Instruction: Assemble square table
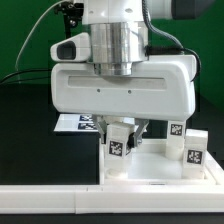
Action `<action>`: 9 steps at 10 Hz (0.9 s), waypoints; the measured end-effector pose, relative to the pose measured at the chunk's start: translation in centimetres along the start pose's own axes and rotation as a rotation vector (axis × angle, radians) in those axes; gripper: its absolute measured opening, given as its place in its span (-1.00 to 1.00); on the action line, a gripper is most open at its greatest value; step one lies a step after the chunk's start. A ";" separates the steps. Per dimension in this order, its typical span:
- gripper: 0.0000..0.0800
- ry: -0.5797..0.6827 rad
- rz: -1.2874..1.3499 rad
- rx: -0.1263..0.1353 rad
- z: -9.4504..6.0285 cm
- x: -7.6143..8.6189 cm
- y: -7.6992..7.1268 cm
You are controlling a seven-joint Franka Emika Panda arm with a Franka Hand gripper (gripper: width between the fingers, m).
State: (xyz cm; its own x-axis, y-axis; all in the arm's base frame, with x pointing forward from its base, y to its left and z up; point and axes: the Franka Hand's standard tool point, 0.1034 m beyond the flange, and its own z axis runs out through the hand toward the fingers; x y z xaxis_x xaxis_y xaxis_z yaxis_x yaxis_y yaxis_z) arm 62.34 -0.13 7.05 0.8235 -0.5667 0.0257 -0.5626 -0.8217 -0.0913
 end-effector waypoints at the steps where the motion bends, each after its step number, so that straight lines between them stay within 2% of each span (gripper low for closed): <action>1: -0.29 0.023 0.113 0.005 0.0 0.5 0.0; 3: -0.29 0.040 0.359 0.016 0.0 0.8 0.0; 4: -0.29 0.034 0.512 0.030 0.1 0.8 0.0; 5: -0.29 0.006 0.712 0.077 0.1 1.0 0.2; 6: -0.29 -0.014 0.861 0.104 0.1 1.2 0.2; 9: -0.28 -0.018 0.916 0.103 0.1 1.2 0.2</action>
Offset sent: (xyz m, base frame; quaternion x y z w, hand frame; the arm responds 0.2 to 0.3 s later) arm -0.0099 -0.0066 -0.0115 -0.0415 -0.0072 0.2997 0.9531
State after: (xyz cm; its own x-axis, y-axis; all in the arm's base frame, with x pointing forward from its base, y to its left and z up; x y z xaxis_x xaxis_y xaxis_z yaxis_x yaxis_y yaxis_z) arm 63.27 -0.97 6.93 0.0611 -0.9914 -0.1156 -0.9867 -0.0425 -0.1568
